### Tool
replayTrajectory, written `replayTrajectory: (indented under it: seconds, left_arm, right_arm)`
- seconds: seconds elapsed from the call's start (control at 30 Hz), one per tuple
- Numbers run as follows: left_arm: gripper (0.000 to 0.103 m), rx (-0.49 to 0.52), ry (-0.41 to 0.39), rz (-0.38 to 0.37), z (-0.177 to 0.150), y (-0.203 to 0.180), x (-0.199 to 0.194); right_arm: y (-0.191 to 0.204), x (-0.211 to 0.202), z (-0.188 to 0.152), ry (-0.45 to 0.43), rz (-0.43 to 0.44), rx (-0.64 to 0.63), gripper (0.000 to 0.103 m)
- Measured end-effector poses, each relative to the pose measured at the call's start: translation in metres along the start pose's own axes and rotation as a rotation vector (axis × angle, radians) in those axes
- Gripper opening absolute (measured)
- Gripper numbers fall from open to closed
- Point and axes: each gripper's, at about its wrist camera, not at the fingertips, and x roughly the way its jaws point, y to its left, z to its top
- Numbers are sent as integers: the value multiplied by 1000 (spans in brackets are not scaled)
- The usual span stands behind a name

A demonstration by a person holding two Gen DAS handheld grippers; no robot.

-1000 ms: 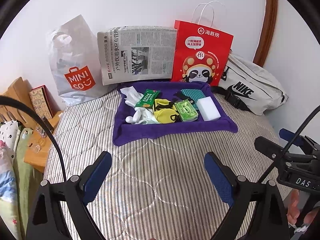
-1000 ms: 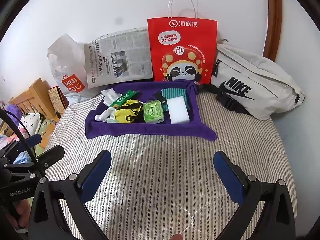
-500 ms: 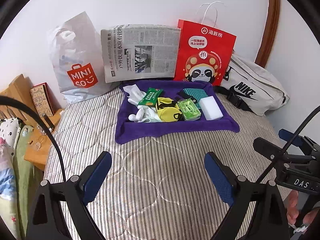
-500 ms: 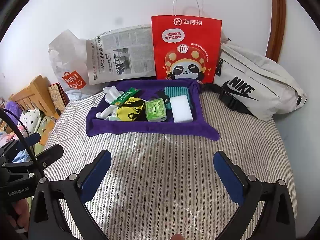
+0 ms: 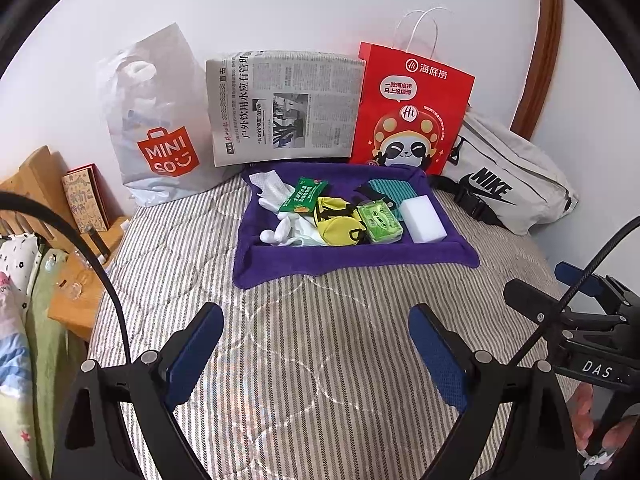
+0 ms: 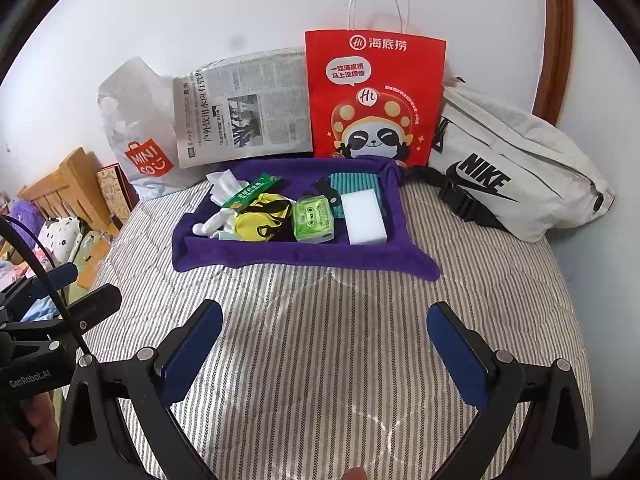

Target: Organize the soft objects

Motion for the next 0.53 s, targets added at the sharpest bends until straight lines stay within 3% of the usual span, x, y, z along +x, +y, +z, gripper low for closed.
replayTrajectory:
  seconds: [0.53]
  left_arm:
    - [94, 6, 10, 0, 5, -4, 16]
  right_arm:
    - [-1, 7, 2, 13, -8, -6, 101]
